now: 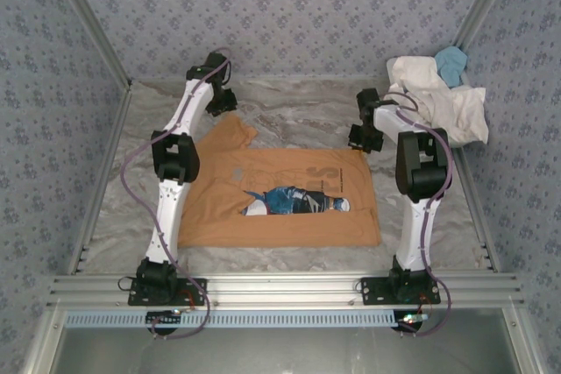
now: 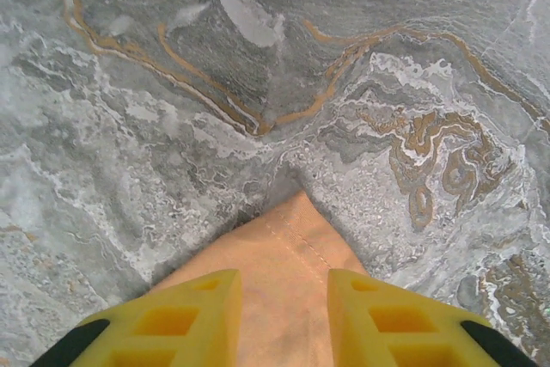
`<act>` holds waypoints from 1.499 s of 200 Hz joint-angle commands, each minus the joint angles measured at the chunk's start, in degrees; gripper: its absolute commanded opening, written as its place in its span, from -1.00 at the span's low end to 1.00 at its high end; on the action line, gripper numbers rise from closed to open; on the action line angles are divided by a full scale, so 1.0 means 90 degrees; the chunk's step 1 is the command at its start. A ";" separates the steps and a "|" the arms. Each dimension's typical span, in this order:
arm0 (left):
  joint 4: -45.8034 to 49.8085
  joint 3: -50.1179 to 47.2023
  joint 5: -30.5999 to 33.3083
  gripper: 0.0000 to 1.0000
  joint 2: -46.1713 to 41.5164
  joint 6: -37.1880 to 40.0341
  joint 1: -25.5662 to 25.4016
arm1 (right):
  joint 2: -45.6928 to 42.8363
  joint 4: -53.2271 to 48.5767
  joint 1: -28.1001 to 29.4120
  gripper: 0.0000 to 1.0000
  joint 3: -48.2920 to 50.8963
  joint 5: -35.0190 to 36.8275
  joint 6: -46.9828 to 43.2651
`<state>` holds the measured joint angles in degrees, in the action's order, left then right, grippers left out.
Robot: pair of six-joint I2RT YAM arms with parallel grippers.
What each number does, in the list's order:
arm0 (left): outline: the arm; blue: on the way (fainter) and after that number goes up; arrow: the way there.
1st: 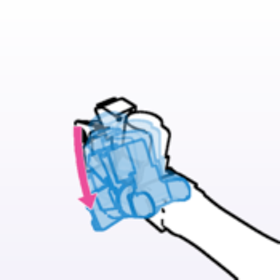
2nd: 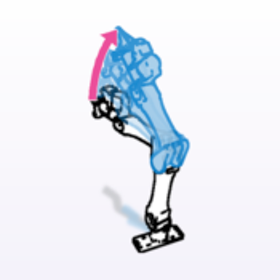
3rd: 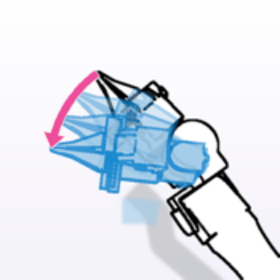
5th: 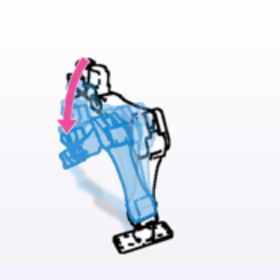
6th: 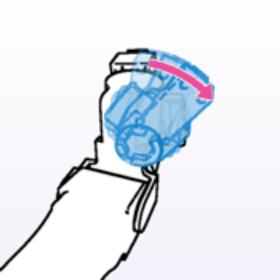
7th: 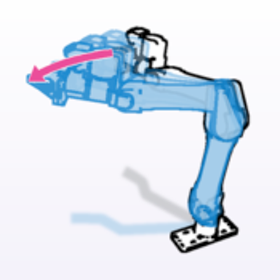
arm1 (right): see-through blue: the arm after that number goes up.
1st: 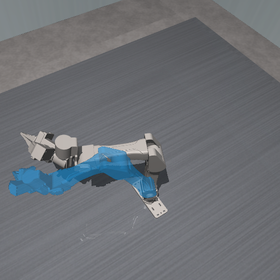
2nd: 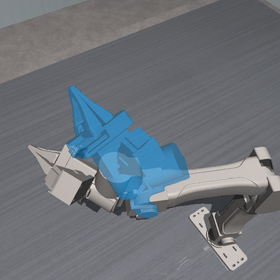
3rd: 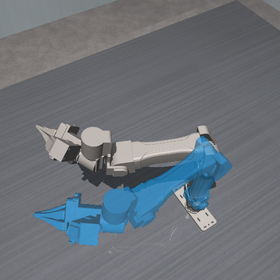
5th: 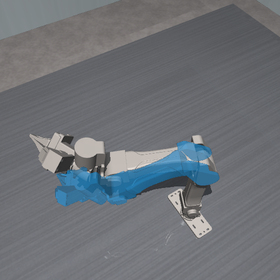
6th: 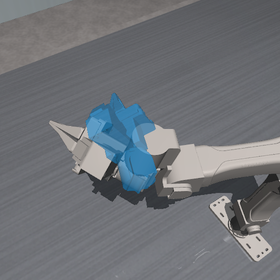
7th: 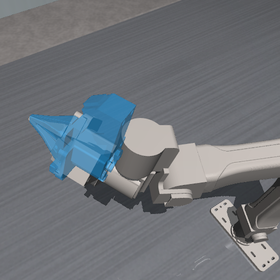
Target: Fold and stack the t-shirts
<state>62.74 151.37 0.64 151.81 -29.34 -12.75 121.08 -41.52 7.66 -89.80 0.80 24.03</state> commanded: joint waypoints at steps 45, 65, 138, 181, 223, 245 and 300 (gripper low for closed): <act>-0.0296 0.0080 0.0245 -0.23 0.0320 0.0250 0.0050 | 0.0007 -0.0245 0.0194 -1.00 -0.0125 0.0073 -0.0078; -0.0400 0.0107 0.0242 -0.21 0.0487 0.0262 0.0052 | -0.0033 -0.0240 0.0194 -1.00 -0.0100 0.0020 -0.0064; -0.0439 0.0242 0.0117 -0.30 0.0872 0.0174 -0.0035 | -0.0189 -0.0201 0.0208 -1.00 -0.0042 -0.0101 -0.0026; -0.0129 0.0077 0.0057 -0.61 0.0894 0.0189 -0.0183 | -0.0182 -0.0151 0.0219 -1.00 -0.0051 -0.0146 0.0024; 0.0169 0.0095 0.0356 -1.00 0.0591 0.0204 -0.0228 | -0.0304 -0.0010 0.0185 -1.00 0.0082 -0.0252 0.0044; 0.0204 0.0086 0.0320 -1.00 0.0118 0.0154 -0.0195 | -0.0421 0.0113 0.0158 -1.00 0.0164 -0.0335 0.0024; 0.0224 -0.1132 -0.0111 -1.00 -0.1496 0.0116 0.0042 | -0.0759 0.0228 0.0084 -1.00 0.0310 -0.0560 -0.0179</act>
<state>62.87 145.93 2.85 148.92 -27.68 -13.89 117.73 -40.01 8.95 -88.47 -2.57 23.86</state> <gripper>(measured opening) 0.041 0.066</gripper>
